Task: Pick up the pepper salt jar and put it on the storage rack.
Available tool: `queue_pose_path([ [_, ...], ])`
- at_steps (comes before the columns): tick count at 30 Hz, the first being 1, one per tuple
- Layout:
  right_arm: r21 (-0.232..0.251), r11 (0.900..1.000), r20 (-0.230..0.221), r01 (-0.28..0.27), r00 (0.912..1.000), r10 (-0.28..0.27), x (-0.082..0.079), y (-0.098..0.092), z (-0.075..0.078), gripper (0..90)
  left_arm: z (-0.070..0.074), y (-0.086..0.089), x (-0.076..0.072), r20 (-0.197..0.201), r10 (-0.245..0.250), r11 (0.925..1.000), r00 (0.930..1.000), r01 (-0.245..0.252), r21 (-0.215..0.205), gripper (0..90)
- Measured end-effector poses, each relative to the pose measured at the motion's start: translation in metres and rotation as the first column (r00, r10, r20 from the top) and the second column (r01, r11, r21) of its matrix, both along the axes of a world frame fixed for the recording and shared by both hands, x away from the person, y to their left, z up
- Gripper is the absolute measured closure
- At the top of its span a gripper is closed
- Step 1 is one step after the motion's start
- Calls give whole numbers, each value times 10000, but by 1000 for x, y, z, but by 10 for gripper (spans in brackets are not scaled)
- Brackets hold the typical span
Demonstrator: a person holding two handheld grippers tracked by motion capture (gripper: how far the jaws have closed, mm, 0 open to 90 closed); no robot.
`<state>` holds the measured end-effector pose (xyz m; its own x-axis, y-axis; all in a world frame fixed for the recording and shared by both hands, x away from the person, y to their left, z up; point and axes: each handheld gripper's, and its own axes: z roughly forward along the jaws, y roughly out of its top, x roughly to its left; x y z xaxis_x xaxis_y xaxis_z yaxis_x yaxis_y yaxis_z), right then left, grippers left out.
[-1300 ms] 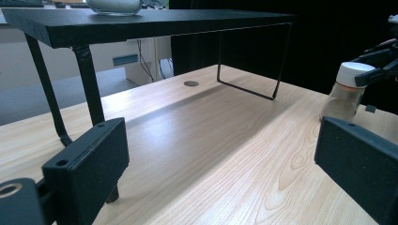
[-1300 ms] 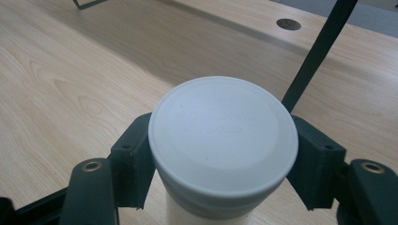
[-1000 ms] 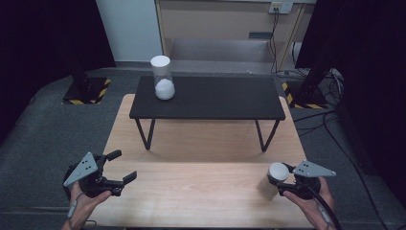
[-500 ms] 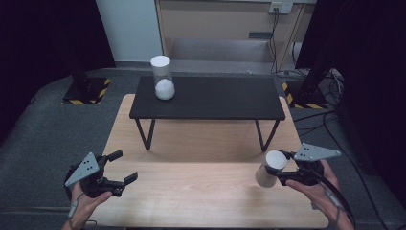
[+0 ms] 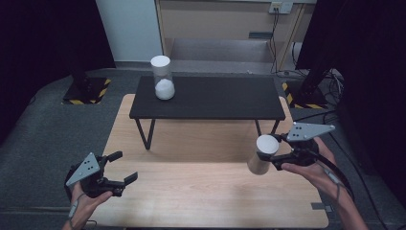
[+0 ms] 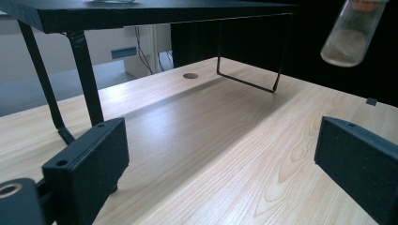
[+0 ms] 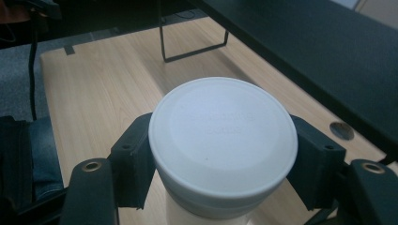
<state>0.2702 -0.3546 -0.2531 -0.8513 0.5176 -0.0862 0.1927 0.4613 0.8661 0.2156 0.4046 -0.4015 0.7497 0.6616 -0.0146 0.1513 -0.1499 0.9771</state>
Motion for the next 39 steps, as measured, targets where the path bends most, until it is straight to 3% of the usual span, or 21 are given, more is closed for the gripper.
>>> queue_pose_path([
  [12, -16, 9966, -121, -819, 9966, 819, 32, 18, 41, 337, 0, 2, -4, -45, 183, 9998, 9998, -183, 27, 19],
  [19, 262, 9957, -279, -885, 9956, 892, 47, 25, 61, 338, -1, 3, -5, -67, 256, 9997, 9996, -256, 23, 19],
  [31, 314, 9994, -273, -123, 9995, 131, 73, 42, 93, 338, -1, 2, -5, -90, 293, 9995, 9995, -292, 88, 19],
  [39, 533, 9952, -135, 822, 9966, -816, 91, 49, 106, 338, -1, 3, -5, -56, 271, 9996, 9996, -270, 57, 19],
])
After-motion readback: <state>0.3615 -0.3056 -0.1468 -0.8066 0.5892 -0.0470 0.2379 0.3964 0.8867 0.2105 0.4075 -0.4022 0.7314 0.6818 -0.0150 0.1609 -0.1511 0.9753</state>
